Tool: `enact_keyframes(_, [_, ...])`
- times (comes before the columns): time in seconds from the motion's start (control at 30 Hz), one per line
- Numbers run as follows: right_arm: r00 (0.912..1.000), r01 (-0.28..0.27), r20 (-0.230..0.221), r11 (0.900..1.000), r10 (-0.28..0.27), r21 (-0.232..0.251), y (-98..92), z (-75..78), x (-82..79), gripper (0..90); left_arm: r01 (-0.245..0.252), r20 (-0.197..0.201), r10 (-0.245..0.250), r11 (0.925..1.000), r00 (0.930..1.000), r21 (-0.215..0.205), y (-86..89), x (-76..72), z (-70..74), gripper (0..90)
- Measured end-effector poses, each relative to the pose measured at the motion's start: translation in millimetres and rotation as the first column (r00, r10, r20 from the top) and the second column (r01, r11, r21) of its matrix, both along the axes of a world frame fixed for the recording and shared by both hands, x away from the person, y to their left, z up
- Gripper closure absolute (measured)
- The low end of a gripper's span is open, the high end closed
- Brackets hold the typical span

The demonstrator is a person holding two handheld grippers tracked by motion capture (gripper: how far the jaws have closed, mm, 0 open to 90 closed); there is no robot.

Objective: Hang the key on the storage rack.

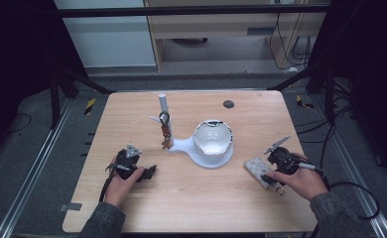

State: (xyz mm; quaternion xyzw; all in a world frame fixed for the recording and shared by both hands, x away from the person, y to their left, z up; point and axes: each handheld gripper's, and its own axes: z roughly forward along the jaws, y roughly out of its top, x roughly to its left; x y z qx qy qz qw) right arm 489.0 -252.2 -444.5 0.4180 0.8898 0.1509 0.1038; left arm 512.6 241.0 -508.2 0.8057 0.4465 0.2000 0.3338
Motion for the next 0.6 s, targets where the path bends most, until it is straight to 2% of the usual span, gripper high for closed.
enact_keyframes(0.3, [0.9986,0.010,-0.052,1.000,-0.011,-0.008,10.2,-8.0,3.0,16.1,0.000,0.000,0.000,1.0000,1.0000,0.000,-0.1,0.0,0.0,2.0])
enact_keyframes(0.6, [0.9964,0.022,-0.082,1.000,-0.022,-0.012,8.7,-18.5,1.6,19.2,0.001,0.000,-0.001,1.0000,1.0000,0.000,-0.1,0.1,-0.1,1.9])
